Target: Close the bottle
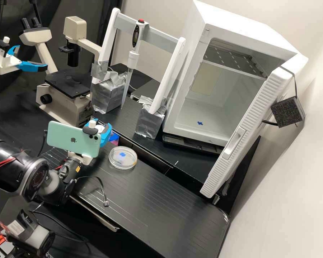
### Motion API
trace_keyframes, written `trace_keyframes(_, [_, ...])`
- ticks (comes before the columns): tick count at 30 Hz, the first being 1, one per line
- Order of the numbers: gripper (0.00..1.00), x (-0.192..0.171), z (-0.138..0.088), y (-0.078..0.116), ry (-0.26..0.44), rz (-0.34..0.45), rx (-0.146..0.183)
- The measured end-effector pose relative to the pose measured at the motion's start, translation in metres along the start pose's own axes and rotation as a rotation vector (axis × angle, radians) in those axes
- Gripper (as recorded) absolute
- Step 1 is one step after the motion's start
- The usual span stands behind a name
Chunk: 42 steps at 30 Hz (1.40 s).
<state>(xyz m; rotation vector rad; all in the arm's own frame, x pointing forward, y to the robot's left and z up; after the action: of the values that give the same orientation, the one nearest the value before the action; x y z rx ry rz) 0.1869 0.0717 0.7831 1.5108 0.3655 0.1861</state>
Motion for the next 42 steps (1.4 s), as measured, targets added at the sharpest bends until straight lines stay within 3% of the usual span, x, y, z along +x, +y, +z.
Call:
trace_keyframes(8, [0.00, 0.030, -0.003, 0.004, 0.028, 0.019, 0.000])
trace_keyframes(16, [0.00, 0.050, 0.006, 0.004, -0.001, 0.022, -0.001])
trace_keyframes(27, [0.00, 0.058, 0.016, -0.013, -0.047, -0.035, 0.008])
trace_keyframes(42, [0.00, 0.057, 0.022, -0.015, -0.063, -0.024, 0.010])
